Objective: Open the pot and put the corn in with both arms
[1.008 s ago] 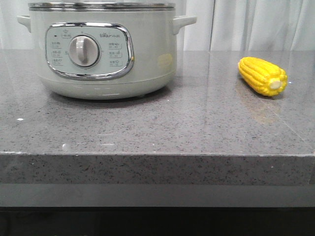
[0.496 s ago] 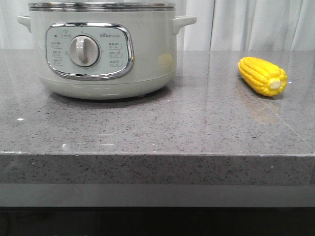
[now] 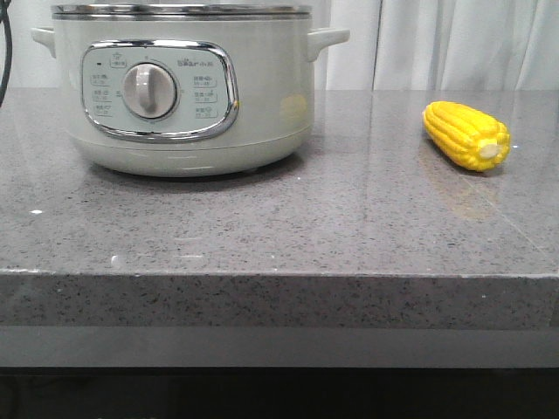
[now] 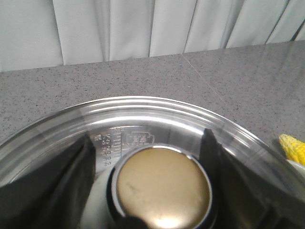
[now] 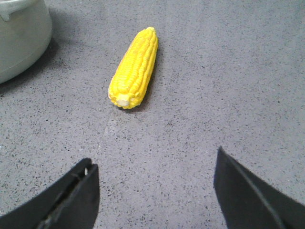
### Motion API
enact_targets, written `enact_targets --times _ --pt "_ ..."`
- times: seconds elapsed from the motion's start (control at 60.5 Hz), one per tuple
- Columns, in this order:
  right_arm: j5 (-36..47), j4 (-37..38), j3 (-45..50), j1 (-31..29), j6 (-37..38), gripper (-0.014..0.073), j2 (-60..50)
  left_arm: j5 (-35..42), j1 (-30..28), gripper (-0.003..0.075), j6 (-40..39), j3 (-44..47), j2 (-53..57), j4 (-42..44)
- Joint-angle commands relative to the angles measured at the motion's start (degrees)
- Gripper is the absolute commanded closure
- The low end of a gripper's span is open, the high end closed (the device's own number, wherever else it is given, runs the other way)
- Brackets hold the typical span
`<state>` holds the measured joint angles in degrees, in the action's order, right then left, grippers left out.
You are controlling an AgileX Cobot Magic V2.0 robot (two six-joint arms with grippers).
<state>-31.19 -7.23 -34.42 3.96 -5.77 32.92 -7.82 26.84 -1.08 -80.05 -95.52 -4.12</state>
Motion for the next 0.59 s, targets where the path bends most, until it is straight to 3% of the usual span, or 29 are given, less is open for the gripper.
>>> enact_targets --times 0.0,0.182,0.578 --pt "4.41 -0.08 -2.10 -0.33 -0.72 0.0066 0.62 3.45 0.33 0.0391 -0.40 -1.75 2.22 -0.75" --pt "4.63 -0.08 -2.10 -0.33 -0.72 0.0066 0.62 3.45 0.33 0.0485 -0.40 -1.75 2.22 -0.75" --pt "5.04 -0.08 -2.10 -0.33 -0.72 0.0066 0.62 3.35 0.33 0.0491 -0.40 -9.38 3.88 -0.66"
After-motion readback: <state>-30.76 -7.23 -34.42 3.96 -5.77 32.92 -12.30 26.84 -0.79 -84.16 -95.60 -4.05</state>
